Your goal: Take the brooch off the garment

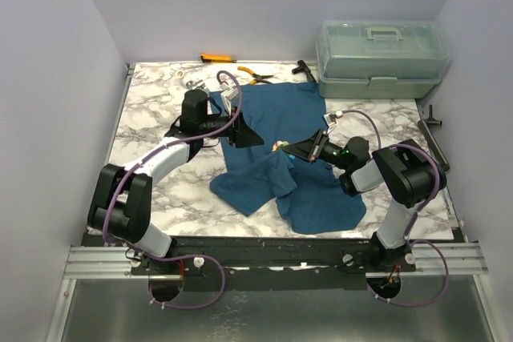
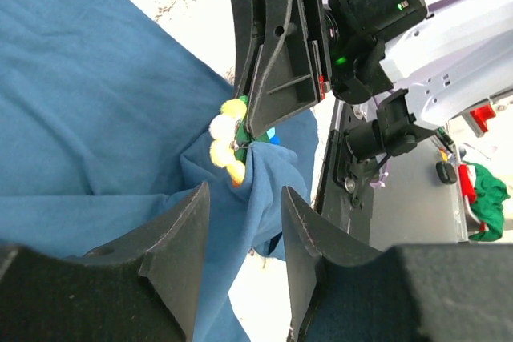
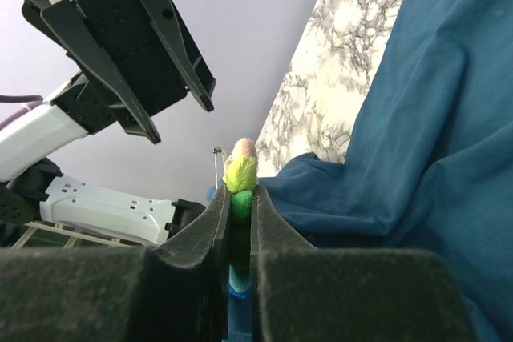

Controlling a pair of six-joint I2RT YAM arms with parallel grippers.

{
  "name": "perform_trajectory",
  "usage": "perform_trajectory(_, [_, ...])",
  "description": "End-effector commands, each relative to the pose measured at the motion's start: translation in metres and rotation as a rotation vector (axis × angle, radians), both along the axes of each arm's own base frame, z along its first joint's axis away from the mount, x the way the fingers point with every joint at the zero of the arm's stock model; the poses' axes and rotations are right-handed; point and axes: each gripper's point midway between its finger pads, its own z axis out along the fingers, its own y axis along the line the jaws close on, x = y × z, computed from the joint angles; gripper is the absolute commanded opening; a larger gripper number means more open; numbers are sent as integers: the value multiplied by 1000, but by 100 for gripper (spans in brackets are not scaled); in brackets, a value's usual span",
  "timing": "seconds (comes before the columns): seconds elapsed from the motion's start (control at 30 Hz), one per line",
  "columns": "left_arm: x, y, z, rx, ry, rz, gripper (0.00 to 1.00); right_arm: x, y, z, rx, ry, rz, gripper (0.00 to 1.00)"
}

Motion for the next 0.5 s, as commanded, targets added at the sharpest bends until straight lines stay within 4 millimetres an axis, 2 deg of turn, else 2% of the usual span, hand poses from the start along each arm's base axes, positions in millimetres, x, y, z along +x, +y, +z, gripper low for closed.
perform_trajectory(0.0, [2,-8,-19,19,-74,-19,41,-7,0,43,73,-238,25,1])
perform_trajectory(0.2, [-5,-19,-36,37,-61,-42,38,-9,1,43,72,-238,36,1])
perform_trajectory(0.33, [-2,-21,-50,53,-32,-36,38,-10,1,44,72,-239,41,1])
perform_trajectory(0.47, [-5,-29,-53,47,-21,-59,39,-12,1,44,69,-243,48,0])
